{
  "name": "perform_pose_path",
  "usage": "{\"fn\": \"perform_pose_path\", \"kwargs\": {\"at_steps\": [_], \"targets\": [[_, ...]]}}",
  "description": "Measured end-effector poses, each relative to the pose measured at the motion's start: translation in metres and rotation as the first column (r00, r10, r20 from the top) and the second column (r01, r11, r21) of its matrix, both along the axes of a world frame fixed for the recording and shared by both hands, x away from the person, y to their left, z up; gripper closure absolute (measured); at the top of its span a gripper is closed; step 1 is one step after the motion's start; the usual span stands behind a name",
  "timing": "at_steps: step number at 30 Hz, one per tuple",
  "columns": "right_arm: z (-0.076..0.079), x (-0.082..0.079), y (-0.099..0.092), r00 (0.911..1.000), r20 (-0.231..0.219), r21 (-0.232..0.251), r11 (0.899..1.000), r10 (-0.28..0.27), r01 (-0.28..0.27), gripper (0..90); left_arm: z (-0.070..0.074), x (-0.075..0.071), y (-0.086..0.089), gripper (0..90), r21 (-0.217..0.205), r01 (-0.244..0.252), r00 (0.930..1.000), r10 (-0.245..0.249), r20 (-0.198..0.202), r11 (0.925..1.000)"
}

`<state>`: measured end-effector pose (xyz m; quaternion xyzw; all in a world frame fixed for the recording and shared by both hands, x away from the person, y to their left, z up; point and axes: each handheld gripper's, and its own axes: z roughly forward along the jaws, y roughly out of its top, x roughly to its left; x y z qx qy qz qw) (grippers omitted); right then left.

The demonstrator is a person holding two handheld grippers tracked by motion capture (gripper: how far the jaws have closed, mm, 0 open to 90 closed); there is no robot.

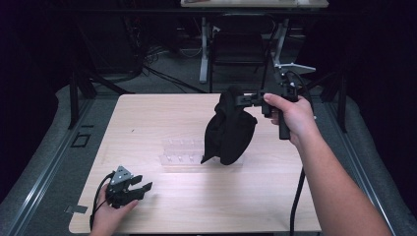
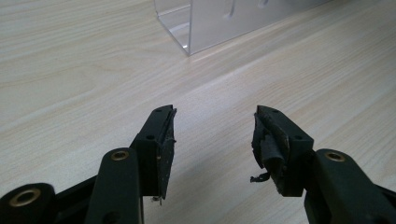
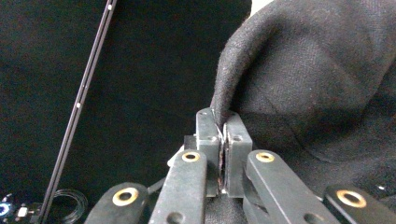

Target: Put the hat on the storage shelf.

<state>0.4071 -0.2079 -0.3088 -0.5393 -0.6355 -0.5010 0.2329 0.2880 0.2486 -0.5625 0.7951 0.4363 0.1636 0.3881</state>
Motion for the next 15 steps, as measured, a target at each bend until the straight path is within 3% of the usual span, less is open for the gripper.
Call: {"fn": "perform_pose_path", "kwargs": {"at_steps": [7, 15], "targets": [[-0.008, 0.013, 0.007, 0.9999, -0.014, -0.009, 1.000, 0.000, 0.000, 88.1, 0.000, 0.001, 0.000, 48.6, 0.002, 0.006, 1.0000, -0.006, -0.007, 1.0000], [-0.010, 0.018, 0.004, 0.9998, -0.016, -0.011, 1.000, -0.008, 0.008, 88.1, 0.001, 0.000, -0.005, 48.7, -0.024, 0.004, 1.0000, -0.004, 0.006, 0.9997]]}}
